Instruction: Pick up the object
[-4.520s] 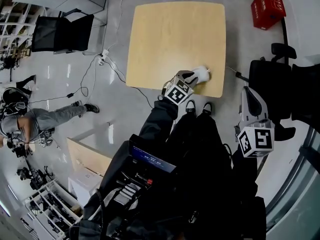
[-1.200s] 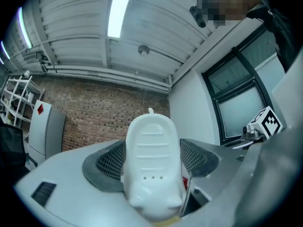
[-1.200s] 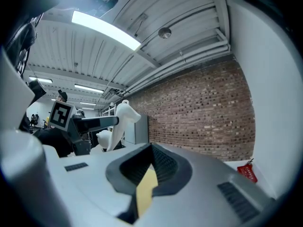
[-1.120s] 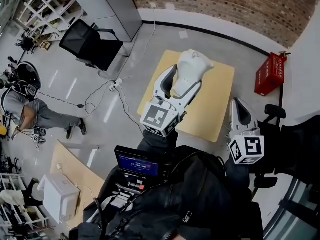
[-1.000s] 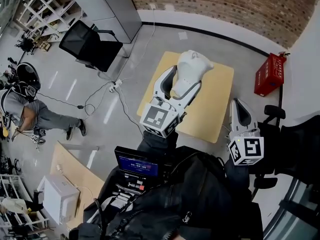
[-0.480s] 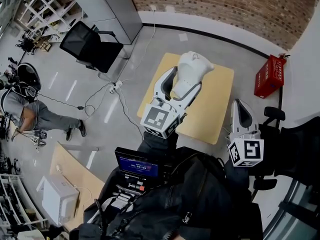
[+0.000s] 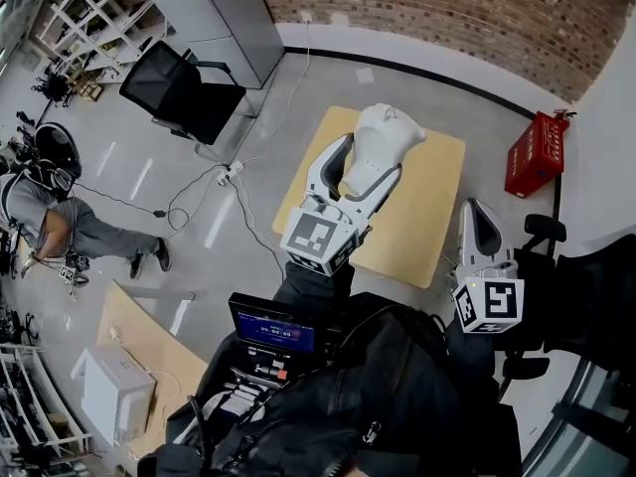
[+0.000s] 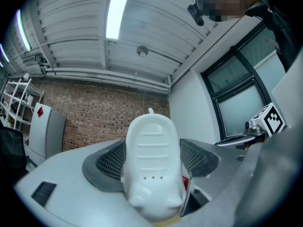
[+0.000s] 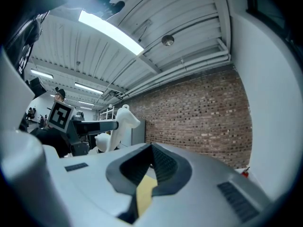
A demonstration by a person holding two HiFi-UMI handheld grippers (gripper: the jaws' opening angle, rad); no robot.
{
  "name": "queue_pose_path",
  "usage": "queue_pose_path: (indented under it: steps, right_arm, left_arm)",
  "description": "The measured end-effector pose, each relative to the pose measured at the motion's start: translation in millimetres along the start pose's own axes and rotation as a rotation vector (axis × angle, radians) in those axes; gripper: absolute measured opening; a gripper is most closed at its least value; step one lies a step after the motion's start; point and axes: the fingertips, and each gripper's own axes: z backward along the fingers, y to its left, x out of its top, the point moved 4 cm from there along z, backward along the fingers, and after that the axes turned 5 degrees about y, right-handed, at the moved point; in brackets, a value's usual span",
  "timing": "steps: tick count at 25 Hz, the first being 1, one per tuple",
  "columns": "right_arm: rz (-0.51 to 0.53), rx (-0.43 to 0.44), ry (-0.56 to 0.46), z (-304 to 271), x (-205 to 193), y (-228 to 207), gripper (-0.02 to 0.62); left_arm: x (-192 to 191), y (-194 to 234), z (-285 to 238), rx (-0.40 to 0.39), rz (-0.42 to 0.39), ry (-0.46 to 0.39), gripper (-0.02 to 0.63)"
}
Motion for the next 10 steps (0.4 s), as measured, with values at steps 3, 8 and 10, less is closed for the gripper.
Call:
queue_pose_path:
  steps: [3, 8, 10]
  right_arm:
    - [0.002, -0.002, -0.002, 0.4, -0.5, -0.4, 0.005]
    - [0.004, -0.002, -0.002, 1.3, -1.9, 1.2, 0.005]
    - [0.006, -0.002, -0.003, 2.2, -2.2, 2.0, 0.005]
  left_arm:
    - [-0.5, -0.5, -0.4, -0.001, -0.003, 0.000, 0.373]
    - [-3.3, -1.4, 0.7, -0.004, 0.001, 0.006, 0.373]
    - [-3.9, -2.1, 1.6, -0.004, 0.003, 0.009, 0.373]
